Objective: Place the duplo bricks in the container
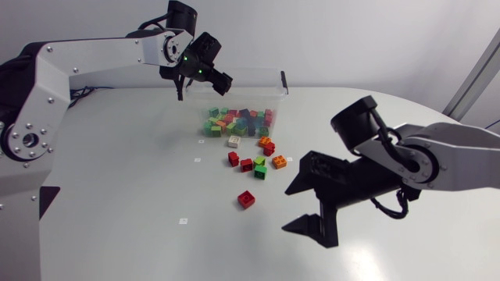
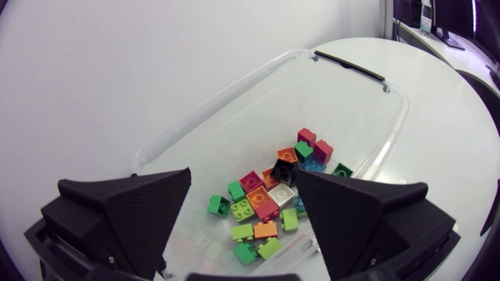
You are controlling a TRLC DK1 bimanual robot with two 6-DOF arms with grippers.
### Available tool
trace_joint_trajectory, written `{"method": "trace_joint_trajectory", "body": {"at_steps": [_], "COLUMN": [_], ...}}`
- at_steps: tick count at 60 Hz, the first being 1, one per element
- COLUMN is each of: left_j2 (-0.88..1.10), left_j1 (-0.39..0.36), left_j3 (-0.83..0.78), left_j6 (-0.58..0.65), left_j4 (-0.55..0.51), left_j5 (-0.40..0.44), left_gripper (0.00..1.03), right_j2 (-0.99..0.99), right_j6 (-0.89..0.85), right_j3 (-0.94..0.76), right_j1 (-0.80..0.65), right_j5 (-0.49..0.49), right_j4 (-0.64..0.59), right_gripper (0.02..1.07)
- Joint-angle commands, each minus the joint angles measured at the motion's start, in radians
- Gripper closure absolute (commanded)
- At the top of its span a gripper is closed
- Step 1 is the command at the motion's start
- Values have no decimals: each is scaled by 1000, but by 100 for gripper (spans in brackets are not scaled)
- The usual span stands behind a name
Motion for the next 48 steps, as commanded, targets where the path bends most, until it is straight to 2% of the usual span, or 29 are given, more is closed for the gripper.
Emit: {"method": "trace_joint_trajectory", "body": {"at_steps": [1,28,36,48], "left_j2": [-23,-256,-298,-362], "left_j1": [2,-2,-5,-5], "left_j3": [3,-305,-352,-406], "left_j6": [-17,46,54,61], "left_j4": [-11,-19,-19,-20], "left_j5": [-4,-21,-33,-47], "left_gripper": [5,5,5,5], "right_j2": [-17,66,83,107], "right_j6": [-74,-70,-67,-22], "right_j3": [-50,-120,-122,-96], "right_j1": [55,316,351,439], "right_j5": [-5,50,69,121], "right_j4": [-28,-32,-35,-45], "right_gripper": [7,7,12,12]}}
